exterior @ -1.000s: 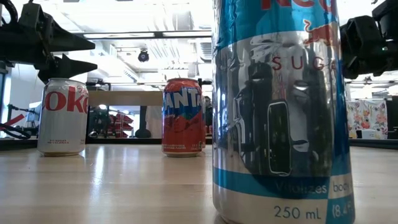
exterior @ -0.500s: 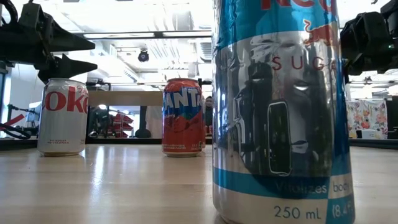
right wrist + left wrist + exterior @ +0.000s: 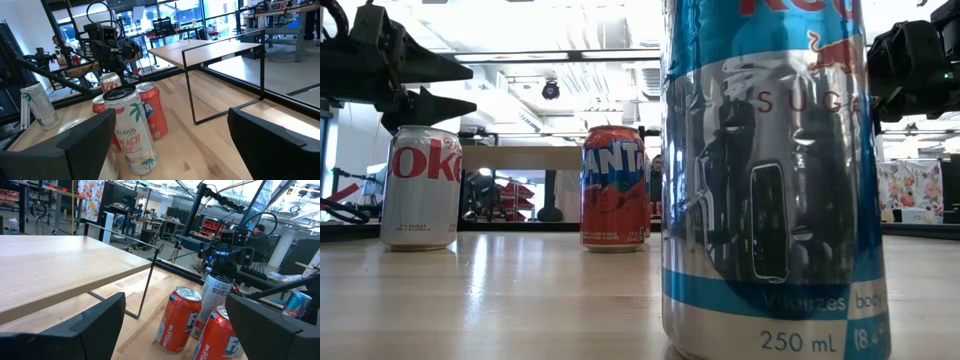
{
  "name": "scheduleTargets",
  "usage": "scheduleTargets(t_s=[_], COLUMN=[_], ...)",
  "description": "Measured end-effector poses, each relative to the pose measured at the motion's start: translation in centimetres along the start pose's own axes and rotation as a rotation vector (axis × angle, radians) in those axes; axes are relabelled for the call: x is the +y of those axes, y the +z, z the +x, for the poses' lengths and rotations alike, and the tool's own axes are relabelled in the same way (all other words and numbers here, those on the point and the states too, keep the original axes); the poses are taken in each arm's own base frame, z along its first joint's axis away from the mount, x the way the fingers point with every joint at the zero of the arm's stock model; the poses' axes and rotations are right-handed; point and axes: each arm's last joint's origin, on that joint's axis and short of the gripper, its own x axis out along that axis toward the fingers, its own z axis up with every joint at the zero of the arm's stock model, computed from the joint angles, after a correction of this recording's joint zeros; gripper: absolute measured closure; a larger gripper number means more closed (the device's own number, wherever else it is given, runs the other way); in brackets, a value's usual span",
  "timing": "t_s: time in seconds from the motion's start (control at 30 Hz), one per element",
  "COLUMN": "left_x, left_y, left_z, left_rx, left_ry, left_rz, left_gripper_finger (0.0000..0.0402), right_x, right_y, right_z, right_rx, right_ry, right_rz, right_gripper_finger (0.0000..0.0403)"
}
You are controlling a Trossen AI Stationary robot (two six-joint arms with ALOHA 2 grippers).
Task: Place canned beverage on shelf
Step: Put the left red-silver soda can on the shelf
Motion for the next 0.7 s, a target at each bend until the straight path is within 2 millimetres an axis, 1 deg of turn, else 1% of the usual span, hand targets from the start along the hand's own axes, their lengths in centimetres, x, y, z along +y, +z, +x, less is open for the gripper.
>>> scheduleTargets(t_s=[0.7], left_x=[0.03], left_y=[0.22], left_z=[0.0], left_rx=[-0.02], left_ry=[0.023], left_rz=[-0.017], left_gripper_finger=[0.0075], right_x=[0.0], right_y=[0.0], right_z=[0.0], right_rx=[0.0], right_ry=[0.0], right_rz=[0.0], right_gripper_finger=[0.0035])
